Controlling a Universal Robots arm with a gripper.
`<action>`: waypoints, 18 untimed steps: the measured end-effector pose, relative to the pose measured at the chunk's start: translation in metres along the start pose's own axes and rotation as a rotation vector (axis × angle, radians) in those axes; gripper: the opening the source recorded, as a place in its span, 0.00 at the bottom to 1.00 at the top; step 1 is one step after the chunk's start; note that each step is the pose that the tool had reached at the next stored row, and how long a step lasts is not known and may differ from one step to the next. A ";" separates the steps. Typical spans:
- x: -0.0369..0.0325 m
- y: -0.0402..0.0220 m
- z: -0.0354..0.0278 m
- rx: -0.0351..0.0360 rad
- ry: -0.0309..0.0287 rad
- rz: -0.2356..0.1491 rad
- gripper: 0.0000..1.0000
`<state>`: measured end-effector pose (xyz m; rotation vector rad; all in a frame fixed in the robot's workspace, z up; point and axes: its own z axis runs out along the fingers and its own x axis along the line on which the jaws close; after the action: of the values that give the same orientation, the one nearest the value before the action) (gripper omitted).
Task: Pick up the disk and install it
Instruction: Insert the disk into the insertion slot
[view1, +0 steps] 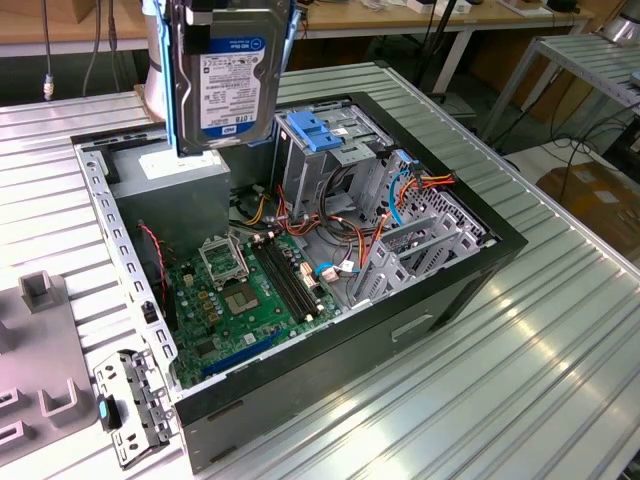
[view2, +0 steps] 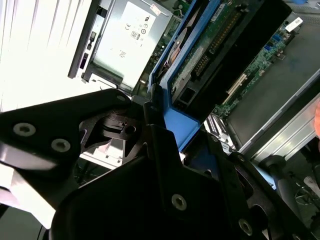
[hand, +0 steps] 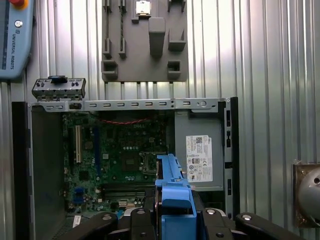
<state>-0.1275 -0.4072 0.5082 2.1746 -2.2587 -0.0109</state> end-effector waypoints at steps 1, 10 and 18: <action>0.0003 0.0000 0.0000 0.0001 -0.0001 0.000 0.37; 0.0016 -0.0001 0.0000 0.0000 0.0001 0.000 0.37; 0.0061 -0.0002 0.0000 -0.0001 0.0001 0.000 0.37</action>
<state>-0.1275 -0.4134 0.5083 2.1745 -2.2587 -0.0109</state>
